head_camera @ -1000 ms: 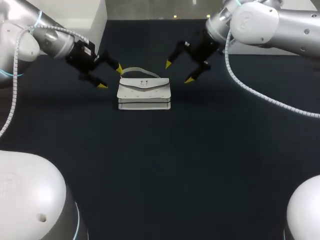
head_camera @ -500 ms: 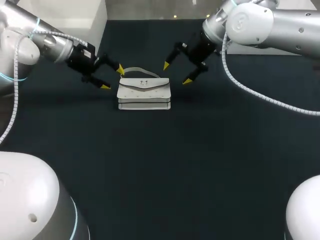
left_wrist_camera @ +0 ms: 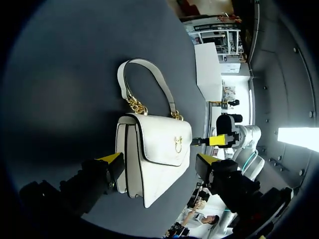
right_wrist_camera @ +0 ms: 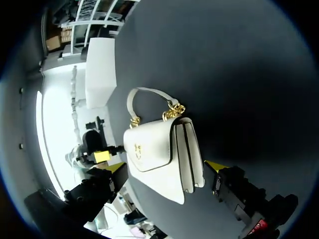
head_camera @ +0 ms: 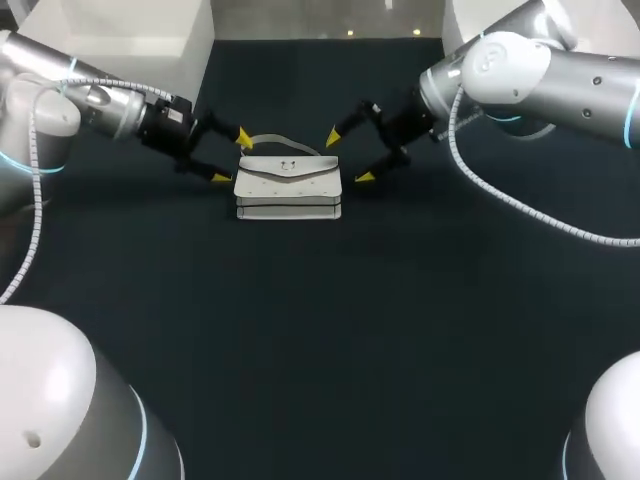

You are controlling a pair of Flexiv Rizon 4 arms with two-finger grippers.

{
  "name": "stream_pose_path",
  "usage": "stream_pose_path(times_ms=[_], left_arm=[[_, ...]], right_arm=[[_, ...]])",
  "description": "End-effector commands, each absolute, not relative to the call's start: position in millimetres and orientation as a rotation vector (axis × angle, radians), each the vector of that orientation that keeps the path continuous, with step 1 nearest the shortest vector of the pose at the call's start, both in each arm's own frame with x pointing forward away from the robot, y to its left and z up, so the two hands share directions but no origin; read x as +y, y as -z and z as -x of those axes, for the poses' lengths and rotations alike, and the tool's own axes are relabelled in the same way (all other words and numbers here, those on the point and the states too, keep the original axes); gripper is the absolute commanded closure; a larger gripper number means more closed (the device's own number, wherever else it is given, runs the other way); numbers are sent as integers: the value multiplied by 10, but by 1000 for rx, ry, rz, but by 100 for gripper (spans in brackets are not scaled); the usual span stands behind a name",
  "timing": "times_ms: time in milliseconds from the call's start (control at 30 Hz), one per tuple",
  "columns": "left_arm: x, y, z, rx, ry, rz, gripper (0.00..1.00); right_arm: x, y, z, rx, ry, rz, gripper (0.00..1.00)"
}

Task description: Pick up the bag, open it, inspect its contents, close it, and place it on the opposite side

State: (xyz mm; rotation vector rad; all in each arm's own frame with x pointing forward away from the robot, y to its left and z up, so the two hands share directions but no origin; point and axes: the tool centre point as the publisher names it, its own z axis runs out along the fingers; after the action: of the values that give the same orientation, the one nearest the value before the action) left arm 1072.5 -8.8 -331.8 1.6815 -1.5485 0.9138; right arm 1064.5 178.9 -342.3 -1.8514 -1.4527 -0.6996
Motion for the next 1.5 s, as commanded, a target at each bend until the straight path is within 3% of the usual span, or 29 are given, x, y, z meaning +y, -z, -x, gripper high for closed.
stream_pose_path(times_ms=[33, 67, 200, 300, 367, 467, 700, 800, 1100, 1133, 1200, 1233, 1500], left_arm=[[-107, 3374, -10816, -1532, -913, -1627, 0], [-113, 3376, -10818, -1527, -920, -1620, 0], [-133, 3381, -10819, -1519, -918, -1611, 18], [-141, 3380, -10804, -1512, -919, -1606, 25], [-143, 3381, -10800, -1510, -917, -1605, 29], [-154, 3386, -10790, -1508, -916, -1601, 44], [-189, 3444, -10796, -1499, -902, -1600, 50], [-203, 3482, -10798, -1493, -893, -1605, 51], [-206, 3554, -10781, -1465, -886, -1620, 70], [-209, 3564, -10781, -1463, -884, -1621, 74], [-210, 3578, -10783, -1456, -881, -1621, 84], [-212, 3588, -10785, -1453, -879, -1622, 100], [-190, 3613, -10766, -1439, -873, -1642, 100]], right_arm=[[1852, 3489, -10730, -1447, 678, 1794, 0], [1875, 3500, -10736, -1450, 672, 1791, 0], [1953, 3543, -10749, -1457, 650, 1771, 1], [1988, 3579, -10765, -1453, 642, 1747, 11], [2011, 3599, -10778, -1450, 640, 1733, 12], [2050, 3612, -10789, -1447, 637, 1706, 21], [2086, 3622, -10789, -1443, 636, 1676, 47], [2091, 3640, -10785, -1438, 636, 1674, 51], [2055, 3723, -10742, -1400, 637, 1663, 62], [2055, 3728, -10738, -1398, 636, 1663, 66], [2057, 3733, -10733, -1396, 636, 1662, 92], [2061, 3737, -10731, -1396, 635, 1661, 100], [2074, 3767, -10708, -1390, 627, 1655, 100]])
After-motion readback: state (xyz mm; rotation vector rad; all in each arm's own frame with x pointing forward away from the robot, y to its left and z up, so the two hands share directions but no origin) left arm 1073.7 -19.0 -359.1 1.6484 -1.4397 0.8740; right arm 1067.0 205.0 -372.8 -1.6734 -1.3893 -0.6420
